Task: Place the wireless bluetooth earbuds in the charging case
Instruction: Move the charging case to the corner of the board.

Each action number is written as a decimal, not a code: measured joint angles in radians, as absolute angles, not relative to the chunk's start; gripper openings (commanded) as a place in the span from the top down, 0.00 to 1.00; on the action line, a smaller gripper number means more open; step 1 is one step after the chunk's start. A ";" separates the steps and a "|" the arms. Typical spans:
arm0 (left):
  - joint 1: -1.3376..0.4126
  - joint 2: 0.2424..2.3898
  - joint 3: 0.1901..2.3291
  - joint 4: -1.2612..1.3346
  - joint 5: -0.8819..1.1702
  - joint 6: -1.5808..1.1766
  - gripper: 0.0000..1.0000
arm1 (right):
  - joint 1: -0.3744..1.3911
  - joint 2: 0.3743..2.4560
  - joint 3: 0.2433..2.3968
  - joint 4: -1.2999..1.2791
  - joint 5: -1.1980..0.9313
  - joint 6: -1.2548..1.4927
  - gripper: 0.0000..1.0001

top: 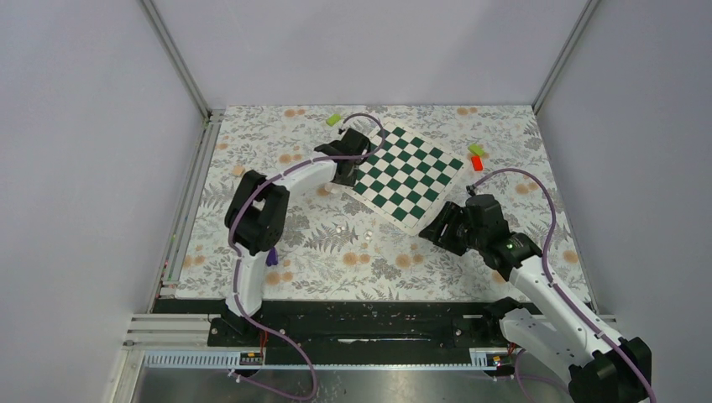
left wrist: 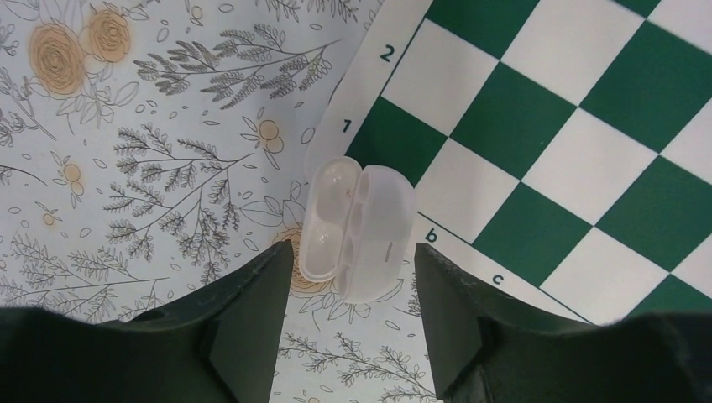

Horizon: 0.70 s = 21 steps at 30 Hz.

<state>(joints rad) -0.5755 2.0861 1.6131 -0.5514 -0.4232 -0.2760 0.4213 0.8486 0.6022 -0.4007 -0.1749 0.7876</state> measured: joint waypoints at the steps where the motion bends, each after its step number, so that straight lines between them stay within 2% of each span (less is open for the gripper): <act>1: -0.580 2.096 1.613 -0.551 -0.430 -0.273 0.45 | 0.421 0.849 0.602 -0.402 -0.174 0.788 0.40; 21: -0.598 2.138 1.629 -0.552 -0.465 -0.266 0.56 | 0.421 0.871 0.602 -0.402 -0.174 0.791 0.40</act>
